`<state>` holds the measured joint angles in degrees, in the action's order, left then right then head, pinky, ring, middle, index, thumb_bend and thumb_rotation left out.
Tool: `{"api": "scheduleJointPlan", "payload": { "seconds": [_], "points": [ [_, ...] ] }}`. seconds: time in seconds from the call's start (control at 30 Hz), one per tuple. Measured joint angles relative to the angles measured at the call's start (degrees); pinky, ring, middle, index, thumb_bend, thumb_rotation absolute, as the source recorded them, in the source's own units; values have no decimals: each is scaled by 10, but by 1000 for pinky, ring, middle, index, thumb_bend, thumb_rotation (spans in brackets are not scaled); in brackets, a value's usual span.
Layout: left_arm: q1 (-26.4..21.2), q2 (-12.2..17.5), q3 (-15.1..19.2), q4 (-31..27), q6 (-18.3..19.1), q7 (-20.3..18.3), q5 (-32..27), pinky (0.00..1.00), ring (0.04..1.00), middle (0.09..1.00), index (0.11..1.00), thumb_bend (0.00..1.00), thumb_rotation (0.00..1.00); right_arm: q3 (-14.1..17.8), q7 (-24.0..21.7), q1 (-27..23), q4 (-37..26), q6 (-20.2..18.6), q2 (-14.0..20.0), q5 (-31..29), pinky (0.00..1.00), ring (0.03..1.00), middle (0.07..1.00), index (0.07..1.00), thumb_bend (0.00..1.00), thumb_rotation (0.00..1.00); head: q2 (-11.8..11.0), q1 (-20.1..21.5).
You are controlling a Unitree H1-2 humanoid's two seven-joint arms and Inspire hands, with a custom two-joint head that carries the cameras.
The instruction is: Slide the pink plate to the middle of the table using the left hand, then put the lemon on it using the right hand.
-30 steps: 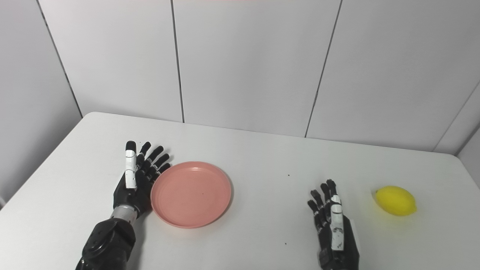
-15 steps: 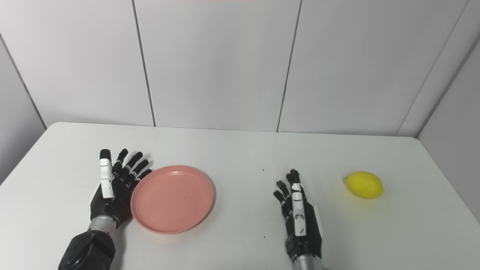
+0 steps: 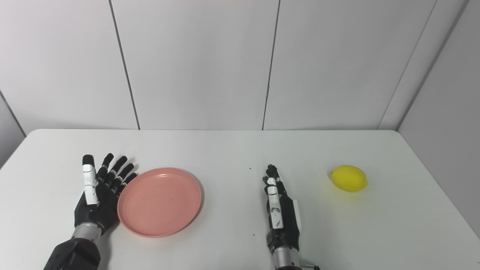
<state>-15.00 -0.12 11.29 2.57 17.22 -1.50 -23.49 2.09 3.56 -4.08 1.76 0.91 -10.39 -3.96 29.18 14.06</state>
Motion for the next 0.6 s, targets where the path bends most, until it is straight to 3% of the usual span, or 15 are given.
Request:
{"api": "scheduleJointPlan", "payload": {
  "seconds": [0.23,0.6],
  "points": [
    [4,0,-10,0,1,-4,1,914,893,900,998,783,912,-2,28,-2,5,6,-1,27,937,892,911,887,759,897,1,6],
    [5,-3,-24,0,1,-9,3,930,905,916,996,777,894,-4,98,-3,11,44,-2,37,844,816,854,933,608,838,0,-1]
  ]
}}
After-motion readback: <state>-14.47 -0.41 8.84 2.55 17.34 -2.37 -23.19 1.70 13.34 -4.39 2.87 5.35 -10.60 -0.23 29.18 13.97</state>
